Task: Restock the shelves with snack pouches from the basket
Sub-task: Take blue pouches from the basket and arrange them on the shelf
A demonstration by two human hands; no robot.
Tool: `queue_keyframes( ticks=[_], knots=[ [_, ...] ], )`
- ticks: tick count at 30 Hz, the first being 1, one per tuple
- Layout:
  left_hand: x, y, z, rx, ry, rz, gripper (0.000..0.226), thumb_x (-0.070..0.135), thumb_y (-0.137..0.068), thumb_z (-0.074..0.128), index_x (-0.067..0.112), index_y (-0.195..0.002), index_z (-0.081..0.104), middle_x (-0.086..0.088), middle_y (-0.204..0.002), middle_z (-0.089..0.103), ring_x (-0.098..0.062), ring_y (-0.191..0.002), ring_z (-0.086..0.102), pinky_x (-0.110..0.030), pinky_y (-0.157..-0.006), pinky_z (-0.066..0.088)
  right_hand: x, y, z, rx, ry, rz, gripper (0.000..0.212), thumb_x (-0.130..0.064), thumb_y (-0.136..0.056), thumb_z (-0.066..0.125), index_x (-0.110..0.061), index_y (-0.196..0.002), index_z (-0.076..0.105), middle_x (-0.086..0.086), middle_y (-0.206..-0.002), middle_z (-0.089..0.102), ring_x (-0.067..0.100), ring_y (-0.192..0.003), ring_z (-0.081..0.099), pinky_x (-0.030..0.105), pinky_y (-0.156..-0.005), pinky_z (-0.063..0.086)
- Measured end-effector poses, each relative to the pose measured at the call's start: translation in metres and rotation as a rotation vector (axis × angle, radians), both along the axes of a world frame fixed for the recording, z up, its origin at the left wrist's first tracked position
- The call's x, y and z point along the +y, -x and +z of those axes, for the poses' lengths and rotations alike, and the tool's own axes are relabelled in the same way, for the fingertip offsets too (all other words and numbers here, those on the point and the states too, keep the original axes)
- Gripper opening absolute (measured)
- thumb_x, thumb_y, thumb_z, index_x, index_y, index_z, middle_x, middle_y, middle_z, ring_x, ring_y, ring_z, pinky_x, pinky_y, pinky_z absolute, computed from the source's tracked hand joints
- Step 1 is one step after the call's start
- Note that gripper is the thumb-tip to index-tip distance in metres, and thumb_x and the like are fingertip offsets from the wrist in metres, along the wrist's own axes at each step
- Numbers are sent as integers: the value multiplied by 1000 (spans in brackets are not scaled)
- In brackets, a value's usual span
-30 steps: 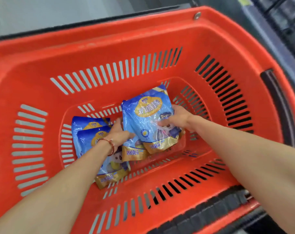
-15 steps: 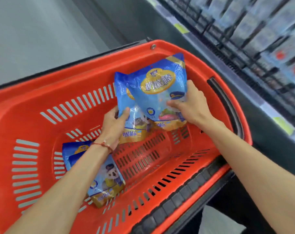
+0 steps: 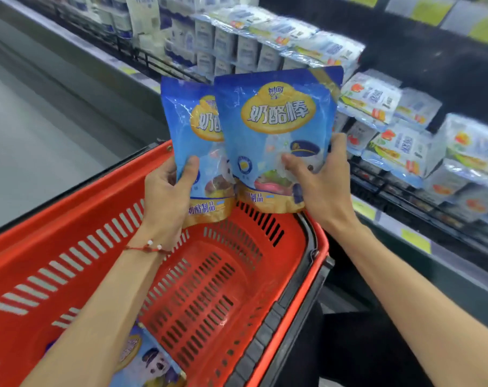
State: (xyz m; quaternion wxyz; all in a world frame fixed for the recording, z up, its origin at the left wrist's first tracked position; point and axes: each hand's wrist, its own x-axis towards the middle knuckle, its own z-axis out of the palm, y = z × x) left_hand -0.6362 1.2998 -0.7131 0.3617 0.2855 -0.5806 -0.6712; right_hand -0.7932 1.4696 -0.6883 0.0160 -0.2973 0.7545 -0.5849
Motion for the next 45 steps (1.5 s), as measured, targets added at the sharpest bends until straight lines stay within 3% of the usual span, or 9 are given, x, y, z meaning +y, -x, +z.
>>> queue_keyframes(
  ticks=[2, 5, 7, 12, 21, 25, 30, 36, 45],
  knots=[
    [9, 17, 17, 37, 34, -52, 14, 32, -95, 61, 24, -97, 73, 3, -81, 69, -27, -80, 66, -63, -73, 55, 16, 11, 12, -5, 30, -39, 41, -37, -87, 77, -39, -97, 37, -1, -92, 70, 18, -57, 63, 43, -59, 53],
    [29, 47, 44, 112, 107, -126, 13, 21, -98, 56, 20, -99, 69, 13, -72, 70, -5, -67, 65, -34, -63, 57, 48, 27, 32, -43, 110, -96, 40, -27, -91, 77, -34, -98, 38, 4, -94, 66, 10, -61, 61, 31, -59, 51],
    [45, 69, 63, 165, 128, -181, 13, 19, -98, 56, 23, -97, 69, 12, -76, 72, -4, -68, 66, -31, -65, 57, 72, 36, 45, -55, 184, -156, 38, -19, -93, 75, -28, -100, 39, 3, -93, 65, 7, -60, 60, 24, -53, 50],
    [92, 122, 97, 268, 181, -250, 12, 16, -97, 57, 23, -93, 67, 18, -70, 71, 5, -64, 63, -15, -61, 50, 128, 59, 75, -4, 250, -305, 37, -18, -92, 76, -27, -100, 41, 1, -94, 67, 13, -64, 63, 25, -50, 50],
    [174, 202, 137, 302, 283, -394, 10, 22, -98, 58, 27, -98, 67, 4, -81, 65, -9, -74, 58, -32, -71, 50, 230, 111, 114, 131, 291, -511, 37, -21, -92, 75, -26, -99, 39, -5, -84, 63, 6, -58, 58, 27, -52, 47],
    [205, 249, 157, 341, 271, -355, 22, 26, -99, 56, 13, -115, 64, 7, -82, 64, -3, -69, 58, -21, -66, 48, 270, 151, 135, 180, 331, -561, 36, -19, -92, 75, -26, -99, 41, -2, -87, 65, 8, -62, 61, 28, -56, 48],
    [248, 300, 185, 408, 180, -415, 9, 23, -100, 54, 27, -102, 62, 12, -86, 69, -2, -73, 64, -20, -67, 52, 314, 194, 163, 262, 378, -635, 34, -18, -92, 75, -25, -100, 42, -2, -97, 68, 15, -77, 65, 37, -66, 53],
    [290, 343, 219, 482, 239, -447, 14, 17, -101, 51, 20, -112, 59, 11, -91, 67, 7, -71, 62, -13, -66, 49, 356, 233, 195, 318, 385, -765, 36, -28, -89, 77, -28, -100, 42, -6, -98, 69, 25, -83, 69, 56, -74, 59],
    [316, 388, 256, 519, 321, -423, 10, 19, -101, 51, 21, -106, 59, 12, -83, 62, 2, -68, 55, -17, -67, 48, 382, 273, 236, 432, 307, -904, 38, -31, -94, 71, -12, -115, 45, -17, -96, 64, 16, -91, 66, 53, -90, 54]
  ],
)
